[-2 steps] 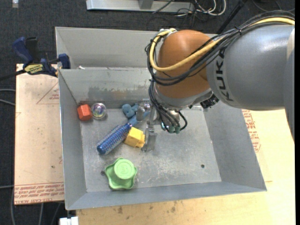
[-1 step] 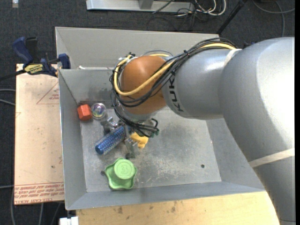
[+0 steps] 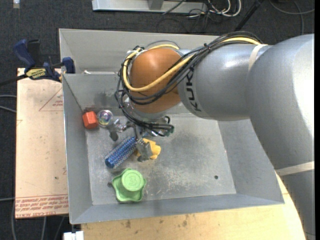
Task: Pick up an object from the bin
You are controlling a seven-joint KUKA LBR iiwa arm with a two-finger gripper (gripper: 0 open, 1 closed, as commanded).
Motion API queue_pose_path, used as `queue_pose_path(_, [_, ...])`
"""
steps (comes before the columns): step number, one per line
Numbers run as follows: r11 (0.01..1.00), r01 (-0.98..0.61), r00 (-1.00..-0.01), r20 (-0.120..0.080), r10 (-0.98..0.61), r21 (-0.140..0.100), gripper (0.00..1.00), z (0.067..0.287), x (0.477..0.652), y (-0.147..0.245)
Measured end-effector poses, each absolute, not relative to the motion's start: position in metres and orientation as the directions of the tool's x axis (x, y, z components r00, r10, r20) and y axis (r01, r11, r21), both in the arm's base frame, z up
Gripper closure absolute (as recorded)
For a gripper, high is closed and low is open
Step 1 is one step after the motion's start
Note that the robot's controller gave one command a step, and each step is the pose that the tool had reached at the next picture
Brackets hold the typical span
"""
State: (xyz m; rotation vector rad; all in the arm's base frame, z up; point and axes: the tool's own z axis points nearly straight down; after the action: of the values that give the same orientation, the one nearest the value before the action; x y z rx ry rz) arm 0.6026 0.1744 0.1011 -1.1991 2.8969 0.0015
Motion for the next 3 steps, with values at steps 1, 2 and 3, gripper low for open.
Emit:
queue_pose_path(1, [0.625,-0.78,-0.625,-0.003,-0.78,0.0,0.0,0.1,0.603,0.16])
queue_pose_path(2, [0.471,-0.882,-0.471,-0.002,-0.882,0.001,0.0,0.07,0.604,0.154])
queue_pose_path(3, [0.475,-0.88,-0.475,-0.004,-0.88,0.004,0.0,0.07,0.604,0.155])
